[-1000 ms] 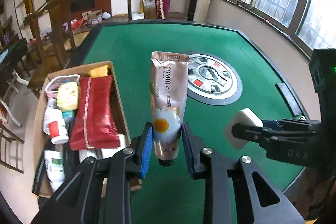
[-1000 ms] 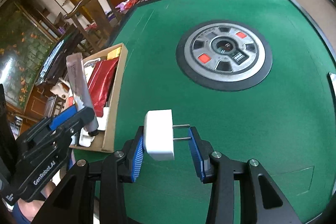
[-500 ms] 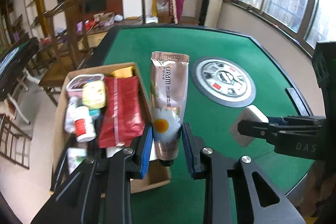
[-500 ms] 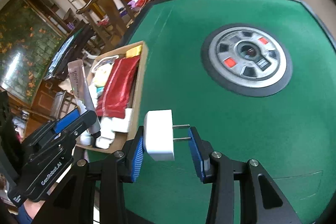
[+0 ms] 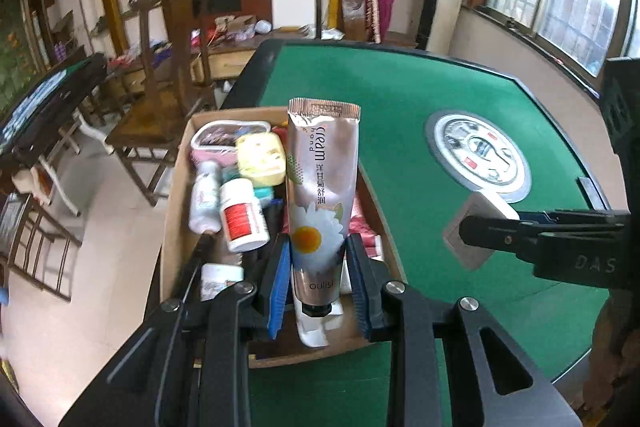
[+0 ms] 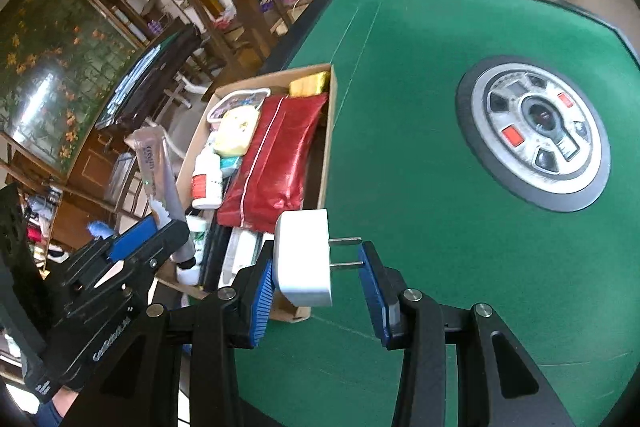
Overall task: Organize objects
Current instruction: 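Lower the tube and plug into the tray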
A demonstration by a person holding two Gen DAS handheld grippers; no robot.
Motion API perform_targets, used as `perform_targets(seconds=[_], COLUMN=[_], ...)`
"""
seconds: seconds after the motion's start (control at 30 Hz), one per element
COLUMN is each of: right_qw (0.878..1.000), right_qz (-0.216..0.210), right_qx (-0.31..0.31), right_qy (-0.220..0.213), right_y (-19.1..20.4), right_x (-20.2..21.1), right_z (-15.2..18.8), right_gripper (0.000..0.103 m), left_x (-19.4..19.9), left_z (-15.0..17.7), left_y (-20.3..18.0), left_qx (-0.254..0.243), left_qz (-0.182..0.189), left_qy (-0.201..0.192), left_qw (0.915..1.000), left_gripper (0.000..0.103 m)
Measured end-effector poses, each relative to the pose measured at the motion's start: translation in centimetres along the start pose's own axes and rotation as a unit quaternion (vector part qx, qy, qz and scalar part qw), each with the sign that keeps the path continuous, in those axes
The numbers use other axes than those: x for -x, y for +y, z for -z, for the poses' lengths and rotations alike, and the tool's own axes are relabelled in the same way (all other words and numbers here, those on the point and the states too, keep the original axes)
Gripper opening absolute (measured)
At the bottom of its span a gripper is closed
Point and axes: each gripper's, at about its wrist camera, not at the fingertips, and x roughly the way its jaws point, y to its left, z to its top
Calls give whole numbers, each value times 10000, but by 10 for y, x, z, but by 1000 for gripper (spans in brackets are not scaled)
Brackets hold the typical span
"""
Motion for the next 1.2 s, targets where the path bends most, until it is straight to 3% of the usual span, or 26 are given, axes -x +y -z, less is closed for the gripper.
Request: perform_targets(seconds=[0.27, 0.47, 1.2], right_qw=[9994, 9994, 9985], right_qz=[116, 100, 91], right_qx=[314, 332, 523], right_qy=[106, 92, 114], right_y=[13, 19, 58], right_x=[-1, -11, -25], right_z=[-15, -18, -33], right_gripper=[45, 45, 45], left_x=[2, -4, -4], left_z=[-3, -2, -5], left_y=[9, 12, 40], left_qx=[286, 125, 241], left_qz=[-77, -103, -87], left_qy=[-5, -80, -24], left_qw=[9996, 9998, 9997], left_gripper=[27, 27, 27])
